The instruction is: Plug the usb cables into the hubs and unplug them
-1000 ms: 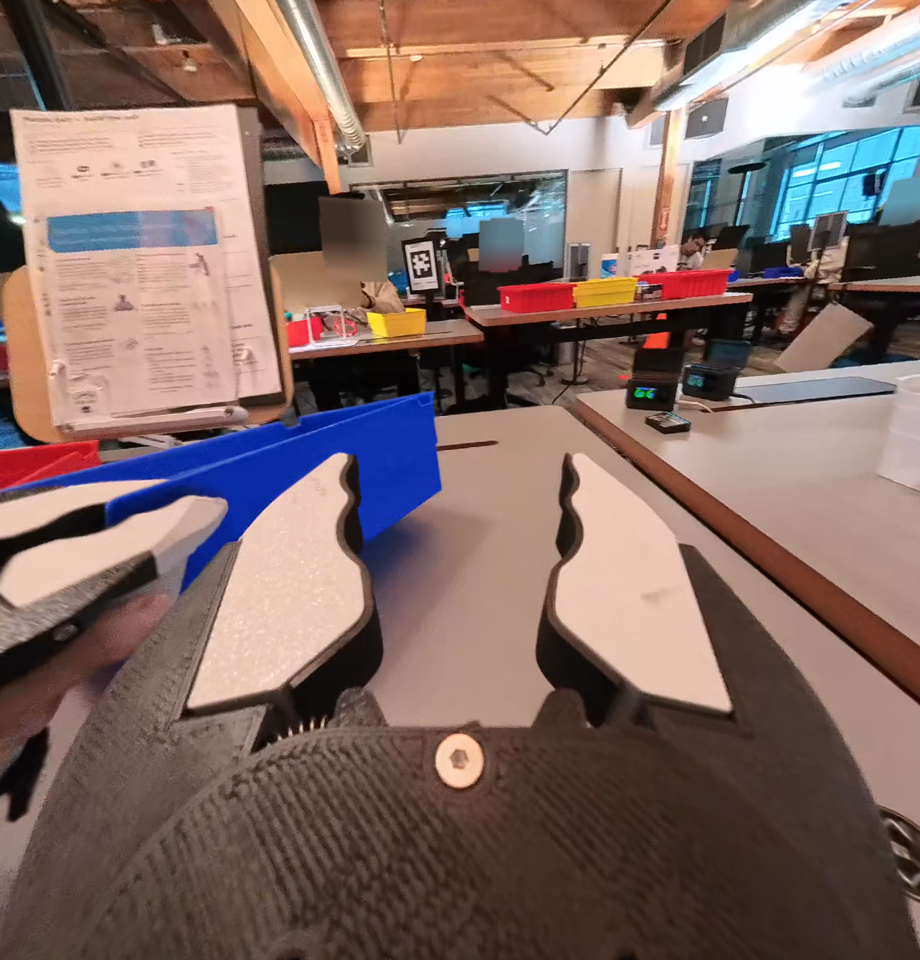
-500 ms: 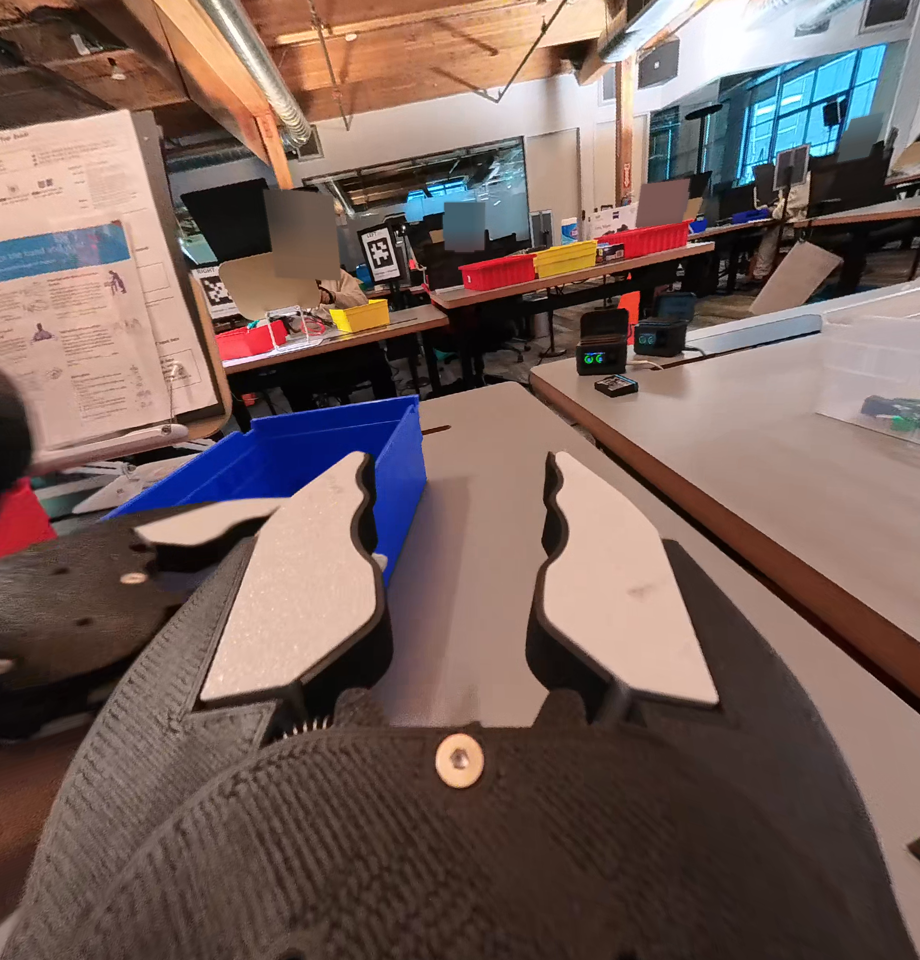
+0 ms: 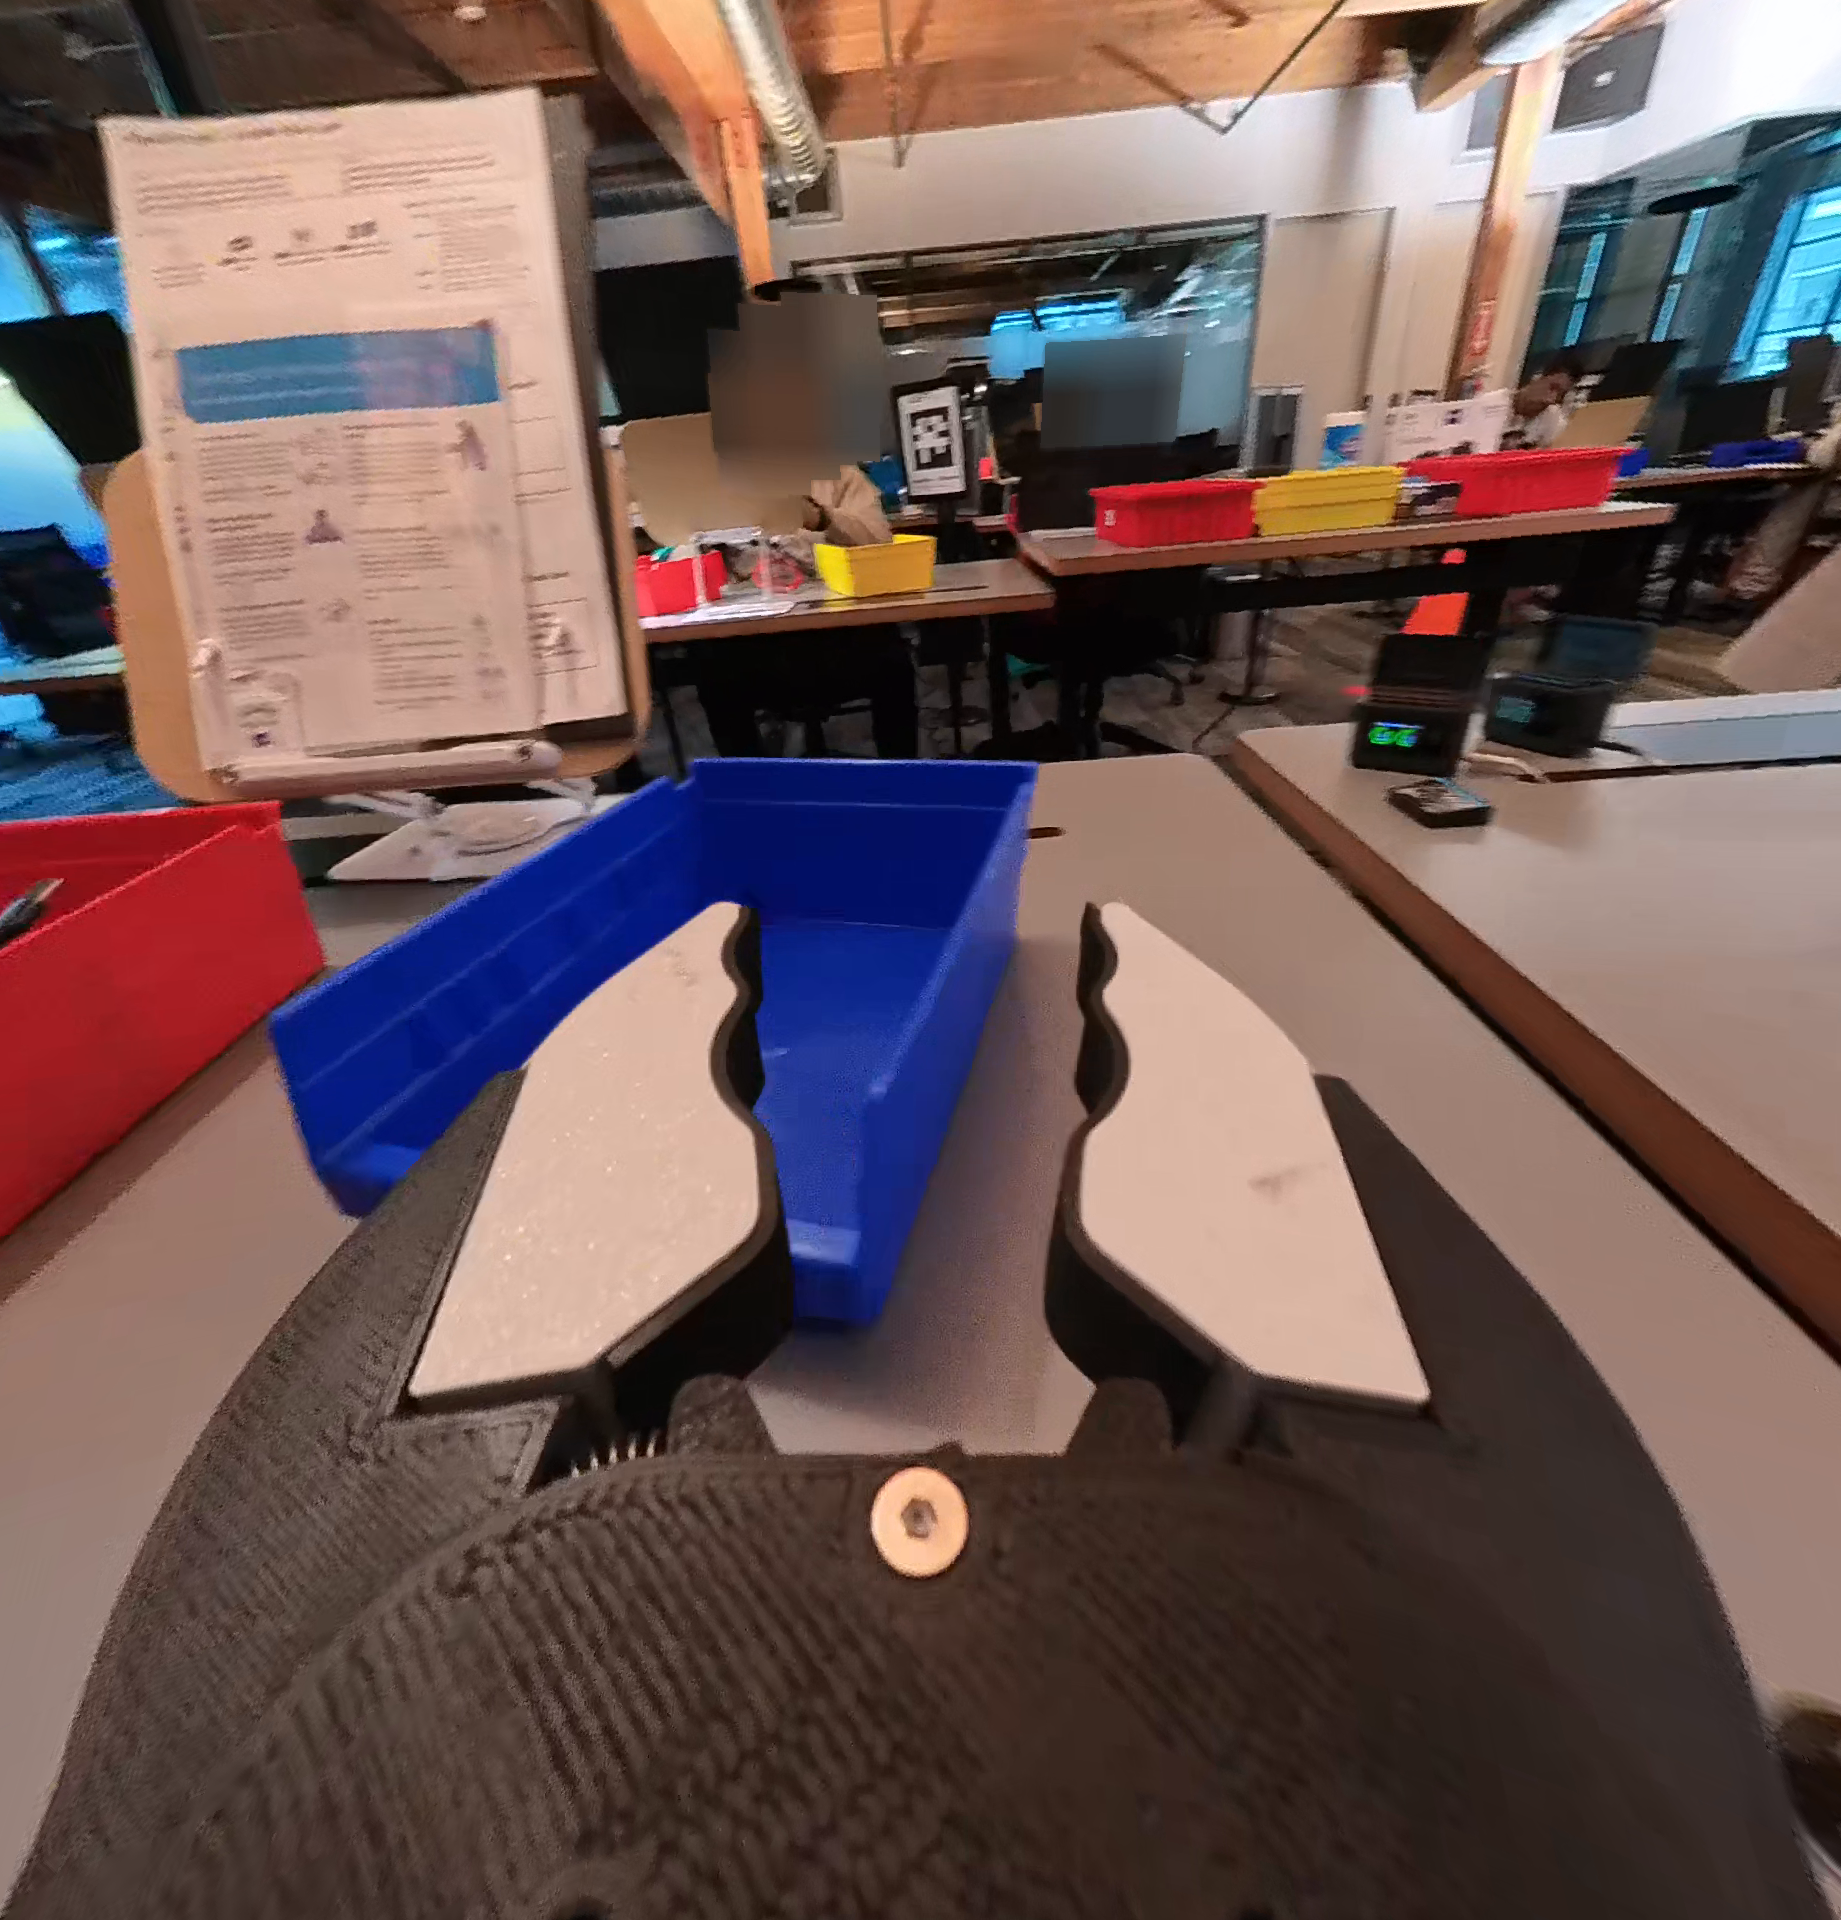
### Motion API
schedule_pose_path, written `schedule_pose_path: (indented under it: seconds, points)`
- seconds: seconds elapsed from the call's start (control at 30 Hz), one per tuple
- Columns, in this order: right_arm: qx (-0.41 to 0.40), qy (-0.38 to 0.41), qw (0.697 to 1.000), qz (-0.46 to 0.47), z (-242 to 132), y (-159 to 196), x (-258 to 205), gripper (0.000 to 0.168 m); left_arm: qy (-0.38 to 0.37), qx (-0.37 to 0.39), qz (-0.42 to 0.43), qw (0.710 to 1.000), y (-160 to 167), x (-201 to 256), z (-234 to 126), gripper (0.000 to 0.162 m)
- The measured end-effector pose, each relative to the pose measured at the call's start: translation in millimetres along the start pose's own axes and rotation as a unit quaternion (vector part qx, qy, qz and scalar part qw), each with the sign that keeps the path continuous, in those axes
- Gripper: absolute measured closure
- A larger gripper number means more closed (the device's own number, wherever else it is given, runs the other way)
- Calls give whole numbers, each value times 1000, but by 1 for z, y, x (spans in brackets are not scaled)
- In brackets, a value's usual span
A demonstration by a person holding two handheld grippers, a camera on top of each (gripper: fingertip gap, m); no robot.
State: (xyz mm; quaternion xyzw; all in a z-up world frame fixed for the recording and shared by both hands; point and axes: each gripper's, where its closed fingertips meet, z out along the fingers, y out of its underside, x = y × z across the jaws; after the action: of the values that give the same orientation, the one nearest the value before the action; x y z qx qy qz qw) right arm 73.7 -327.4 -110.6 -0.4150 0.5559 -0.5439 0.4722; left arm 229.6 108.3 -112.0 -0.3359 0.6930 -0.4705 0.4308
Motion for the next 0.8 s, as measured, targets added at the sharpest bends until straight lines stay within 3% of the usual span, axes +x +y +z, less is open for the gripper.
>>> schedule_pose_path:
  seconds: [0.1,0.2,0.3,0.37,0.4,0.43,0.47,0.57,0.7,0.8]
  points:
    - [-19,-48,998,-23,12,11,-45,110,-21,-67,-58,996,60,-72,-11,87]
    - [-37,-124,991,-44,22,23,-110,108,39,-105,-123,986,105,-78,-6,90]
    - [-63,-170,980,-86,30,44,-171,101,21,-127,-127,983,139,-81,6,99]
    - [-77,-174,975,-112,38,58,-196,98,25,-123,-133,983,147,-76,15,111]
    - [-74,-170,975,-125,43,62,-204,98,35,-100,-145,984,143,-74,17,123]
    - [-68,-162,975,-136,51,67,-209,99,23,-93,-153,984,142,-79,17,152]
    - [-70,-155,976,-138,58,72,-213,99,9,-95,-150,984,144,-85,18,158]
    - [-96,-124,978,-136,83,89,-215,112,-10,-108,-151,983,149,-98,15,160]
    - [-100,-82,971,-201,108,101,-202,118,-21,-111,-155,981,157,-122,9,160]
    - [-93,-102,969,-203,119,102,-197,126,-36,-111,-161,980,166,-148,6,160]
